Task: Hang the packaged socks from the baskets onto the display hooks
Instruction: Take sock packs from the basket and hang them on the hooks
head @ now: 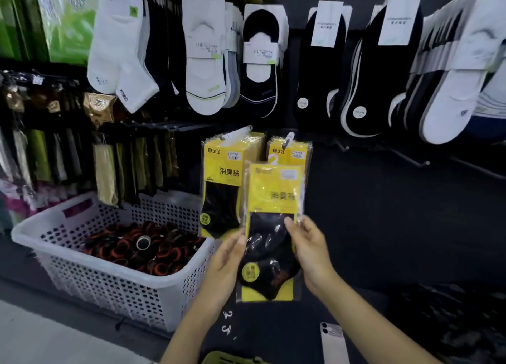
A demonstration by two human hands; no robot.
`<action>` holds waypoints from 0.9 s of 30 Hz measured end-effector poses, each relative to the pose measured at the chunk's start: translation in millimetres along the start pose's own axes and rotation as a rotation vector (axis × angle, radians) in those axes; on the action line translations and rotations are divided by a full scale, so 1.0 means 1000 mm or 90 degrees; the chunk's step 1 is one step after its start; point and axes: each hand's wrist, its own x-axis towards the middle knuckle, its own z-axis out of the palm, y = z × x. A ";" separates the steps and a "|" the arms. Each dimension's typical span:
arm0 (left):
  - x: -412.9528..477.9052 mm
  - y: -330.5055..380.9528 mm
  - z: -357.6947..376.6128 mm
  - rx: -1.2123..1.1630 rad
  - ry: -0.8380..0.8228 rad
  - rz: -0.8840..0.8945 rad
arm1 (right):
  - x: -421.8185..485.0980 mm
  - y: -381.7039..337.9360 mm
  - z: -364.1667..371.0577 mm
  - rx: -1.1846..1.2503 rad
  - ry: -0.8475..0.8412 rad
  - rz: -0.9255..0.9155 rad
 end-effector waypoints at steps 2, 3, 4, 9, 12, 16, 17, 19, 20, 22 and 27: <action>0.000 -0.001 0.002 0.005 -0.019 -0.007 | 0.007 -0.008 -0.007 -0.012 0.048 -0.035; 0.000 -0.002 0.003 0.009 -0.024 -0.006 | 0.011 -0.012 -0.010 -0.013 0.063 -0.046; 0.000 -0.002 0.004 0.012 -0.026 -0.006 | 0.015 -0.014 -0.012 -0.014 0.073 -0.054; 0.002 -0.003 0.006 0.011 -0.044 0.002 | 0.032 -0.020 -0.011 -0.067 0.072 -0.047; 0.005 -0.006 0.004 0.011 -0.033 -0.010 | 0.040 -0.021 -0.006 -0.081 0.084 -0.021; 0.009 -0.017 0.003 0.017 -0.049 -0.036 | 0.057 -0.015 -0.001 -0.058 0.138 0.006; 0.009 -0.020 0.004 0.024 -0.059 -0.042 | 0.061 -0.012 0.001 -0.047 0.162 0.011; 0.011 -0.028 0.007 0.038 -0.064 -0.051 | 0.070 -0.007 0.006 -0.027 0.202 0.022; 0.012 -0.032 0.009 0.042 -0.058 -0.057 | 0.074 -0.006 0.008 -0.023 0.222 0.026; 0.016 -0.042 0.010 0.050 -0.047 -0.076 | 0.082 -0.003 0.011 -0.023 0.252 0.041; 0.017 -0.060 0.008 0.074 -0.051 -0.119 | 0.079 0.009 -0.001 -0.016 0.232 0.070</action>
